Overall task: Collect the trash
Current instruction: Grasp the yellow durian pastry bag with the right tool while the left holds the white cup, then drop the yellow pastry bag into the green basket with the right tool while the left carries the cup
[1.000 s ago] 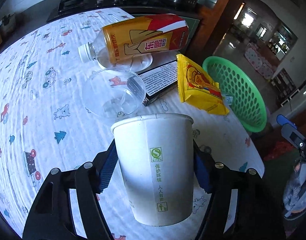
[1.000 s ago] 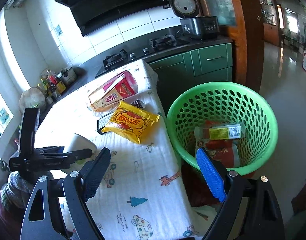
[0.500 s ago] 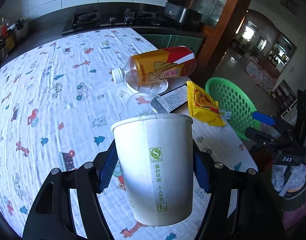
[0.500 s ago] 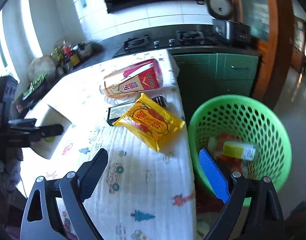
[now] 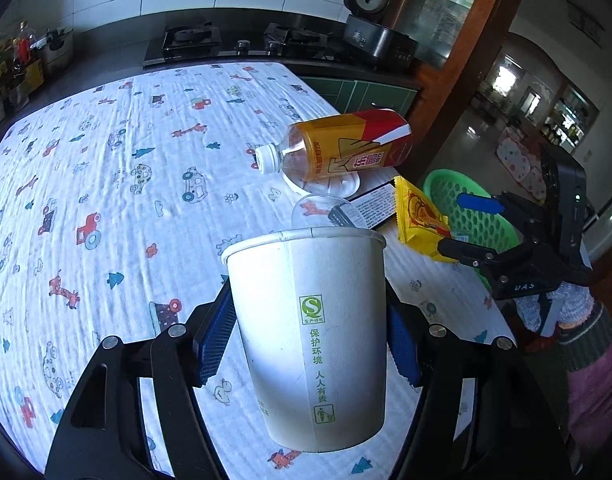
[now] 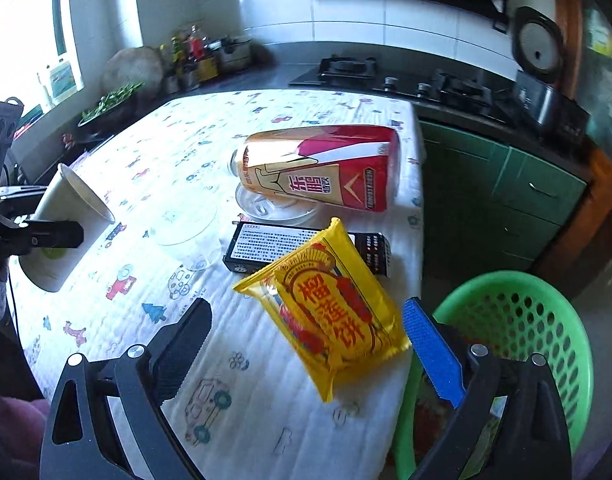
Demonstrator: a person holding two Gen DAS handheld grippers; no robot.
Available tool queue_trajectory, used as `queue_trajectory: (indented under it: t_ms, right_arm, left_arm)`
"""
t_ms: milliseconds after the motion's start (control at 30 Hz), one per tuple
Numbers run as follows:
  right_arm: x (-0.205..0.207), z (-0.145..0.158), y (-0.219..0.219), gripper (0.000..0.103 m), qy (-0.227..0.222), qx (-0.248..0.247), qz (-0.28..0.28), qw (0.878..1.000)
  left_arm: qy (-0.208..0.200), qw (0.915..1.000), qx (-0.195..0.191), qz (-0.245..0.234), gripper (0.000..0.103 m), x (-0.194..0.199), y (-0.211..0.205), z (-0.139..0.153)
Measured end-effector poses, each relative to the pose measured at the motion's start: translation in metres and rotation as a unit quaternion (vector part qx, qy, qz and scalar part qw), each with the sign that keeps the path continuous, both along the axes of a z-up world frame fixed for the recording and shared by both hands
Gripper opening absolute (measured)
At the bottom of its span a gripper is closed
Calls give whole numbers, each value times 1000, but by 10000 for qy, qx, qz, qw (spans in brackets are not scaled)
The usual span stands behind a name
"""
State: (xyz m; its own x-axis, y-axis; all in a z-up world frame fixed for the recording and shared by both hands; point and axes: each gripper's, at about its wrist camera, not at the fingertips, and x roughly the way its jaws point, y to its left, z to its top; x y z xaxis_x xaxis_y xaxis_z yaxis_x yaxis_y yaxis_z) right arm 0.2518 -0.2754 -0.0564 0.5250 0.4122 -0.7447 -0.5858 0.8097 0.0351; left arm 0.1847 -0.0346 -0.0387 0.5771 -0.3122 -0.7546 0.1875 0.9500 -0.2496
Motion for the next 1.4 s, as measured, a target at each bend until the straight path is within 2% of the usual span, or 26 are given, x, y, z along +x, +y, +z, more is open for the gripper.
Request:
queue_trajectory:
  t_ms: [233, 400, 700, 767, 833, 967, 1033, 1133, 1400]
  right_arm:
    - [20, -22, 10, 93, 112, -287, 397, 9987]
    - [33, -30, 9, 93, 166, -265, 472, 9984]
    - [45, -47, 6, 93, 548, -104, 481, 9973]
    - [42, -47, 6, 88, 570, -40, 479, 9972]
    - [38, -47, 8, 74, 564, -90, 435, 9974]
    - [27, -45, 9, 64, 481, -132, 215, 9985]
    - [21, -44, 9, 55, 481, -73, 135, 9987]
    - [9, -41, 7, 52, 476, 75, -38, 9988]
    - [-16, -18, -18, 51, 281, 463, -650, 9964]
  left_arm:
    - [19, 10000, -8, 49, 67, 3, 5, -2]
    - [29, 10000, -9, 32, 67, 5, 4, -3]
    - [106, 9999, -9, 65, 67, 8, 6, -7]
    - [96, 9999, -4, 63, 67, 8, 6, -7]
    - [84, 9999, -10, 57, 67, 7, 5, -6]
    - [57, 10000, -30, 28, 67, 5, 3, -5]
    - [33, 10000, -23, -4, 67, 4, 1, -3]
    - [-2, 10000, -50, -57, 67, 2, -1, -1]
    - [-114, 9992, -73, -370, 67, -2, -22, 7]
